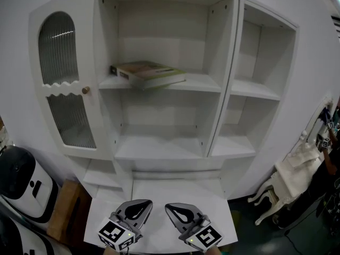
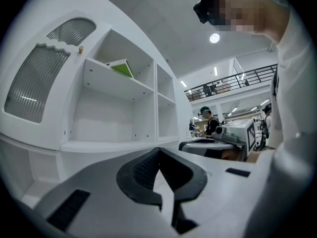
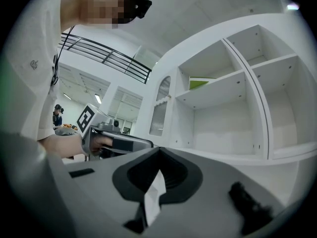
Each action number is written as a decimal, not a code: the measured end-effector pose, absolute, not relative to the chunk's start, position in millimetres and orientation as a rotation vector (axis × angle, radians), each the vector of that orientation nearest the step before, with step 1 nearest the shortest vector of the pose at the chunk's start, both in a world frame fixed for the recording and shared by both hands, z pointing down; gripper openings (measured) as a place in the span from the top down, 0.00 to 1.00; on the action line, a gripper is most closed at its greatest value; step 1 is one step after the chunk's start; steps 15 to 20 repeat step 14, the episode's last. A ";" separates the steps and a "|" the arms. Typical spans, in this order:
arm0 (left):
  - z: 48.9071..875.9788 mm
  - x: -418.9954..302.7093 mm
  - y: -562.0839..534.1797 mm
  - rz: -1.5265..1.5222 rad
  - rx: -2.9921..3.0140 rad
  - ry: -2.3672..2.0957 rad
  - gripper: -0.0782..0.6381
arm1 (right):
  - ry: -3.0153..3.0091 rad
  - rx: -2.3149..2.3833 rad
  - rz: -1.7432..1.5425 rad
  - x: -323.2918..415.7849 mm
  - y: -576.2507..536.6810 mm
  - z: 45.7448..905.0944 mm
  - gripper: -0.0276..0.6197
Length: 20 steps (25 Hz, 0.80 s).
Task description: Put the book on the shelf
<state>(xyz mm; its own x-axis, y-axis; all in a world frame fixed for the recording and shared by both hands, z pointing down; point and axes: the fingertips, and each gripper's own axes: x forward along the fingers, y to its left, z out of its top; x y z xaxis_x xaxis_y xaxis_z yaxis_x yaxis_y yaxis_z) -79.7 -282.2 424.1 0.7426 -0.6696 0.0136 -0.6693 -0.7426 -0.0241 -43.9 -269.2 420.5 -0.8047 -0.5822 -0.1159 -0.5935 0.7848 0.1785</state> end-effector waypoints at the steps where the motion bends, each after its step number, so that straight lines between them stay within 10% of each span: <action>1: 424.3 -79.3 -282.2 -0.033 -2.917 1.120 0.88 | 2.918 -0.959 0.319 -44.5 -269.2 421.1 0.94; 20: 428.3 -76.0 -284.2 -0.037 -2.934 1.105 0.88 | 2.912 -0.963 0.295 -46.5 -272.1 422.5 0.94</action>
